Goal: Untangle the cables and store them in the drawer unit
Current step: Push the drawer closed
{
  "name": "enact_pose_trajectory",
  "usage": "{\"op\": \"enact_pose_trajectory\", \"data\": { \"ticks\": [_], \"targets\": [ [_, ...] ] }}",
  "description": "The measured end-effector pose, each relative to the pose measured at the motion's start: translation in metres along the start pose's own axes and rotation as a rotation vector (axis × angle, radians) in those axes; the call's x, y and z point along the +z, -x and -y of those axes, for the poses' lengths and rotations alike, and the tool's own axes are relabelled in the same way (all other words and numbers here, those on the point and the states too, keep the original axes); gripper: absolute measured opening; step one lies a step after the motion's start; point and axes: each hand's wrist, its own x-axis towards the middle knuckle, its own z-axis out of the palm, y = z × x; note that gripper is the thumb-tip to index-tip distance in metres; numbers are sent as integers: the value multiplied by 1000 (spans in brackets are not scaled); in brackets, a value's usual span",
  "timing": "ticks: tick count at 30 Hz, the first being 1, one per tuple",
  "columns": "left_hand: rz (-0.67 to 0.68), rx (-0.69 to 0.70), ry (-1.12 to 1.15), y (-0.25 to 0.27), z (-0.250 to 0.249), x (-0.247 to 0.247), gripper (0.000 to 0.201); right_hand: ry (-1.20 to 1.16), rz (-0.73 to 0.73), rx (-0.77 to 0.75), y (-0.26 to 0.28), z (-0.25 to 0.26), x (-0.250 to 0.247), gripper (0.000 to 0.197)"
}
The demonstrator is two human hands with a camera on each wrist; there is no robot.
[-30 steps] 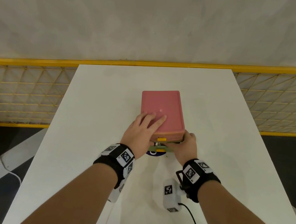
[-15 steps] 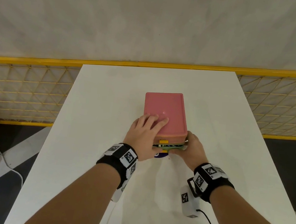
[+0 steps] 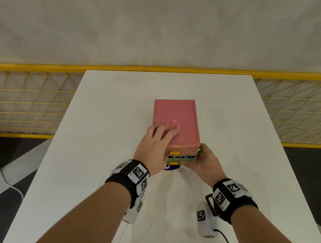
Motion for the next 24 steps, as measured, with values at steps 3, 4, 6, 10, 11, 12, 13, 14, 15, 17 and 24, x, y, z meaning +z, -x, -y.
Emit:
{"op": "enact_pose_trajectory", "data": {
  "ticks": [3, 4, 6, 10, 11, 12, 13, 14, 15, 17, 24],
  "targets": [
    [24, 38, -75, -1, 2, 2, 89, 15, 25, -17, 2, -2, 4, 73],
    [36, 40, -108, -2, 1, 4, 93, 30, 11, -26, 2, -2, 5, 74],
    [39, 16, -163, -4, -2, 7, 94, 60, -33, -35, 1, 1, 7, 71],
    [115, 49, -230, -4, -4, -4, 90, 69, -70, -43, -2, 5, 9, 66],
    [166, 72, -249, -4, -2, -10, 93, 73, -70, -40, -3, 5, 9, 66],
    [216, 91, -267, -4, 1, -16, 97, 82, -66, -31, -4, 6, 8, 66],
    [260, 100, -277, -5, 3, -21, 99, 92, -64, -20, -6, 6, 6, 68],
    [294, 100, -276, -5, 4, -25, 101, 107, -61, -8, -8, 8, 5, 70],
    [320, 93, -267, -5, 3, -27, 101, 126, -61, 1, -10, 10, 3, 72],
    [359, 78, -217, -7, 4, -29, 101, 166, -66, 9, -12, 14, 3, 74],
    [315, 103, -82, -9, 15, -34, 95, 23, -83, 31, 3, 13, 10, 72]
  ]
}}
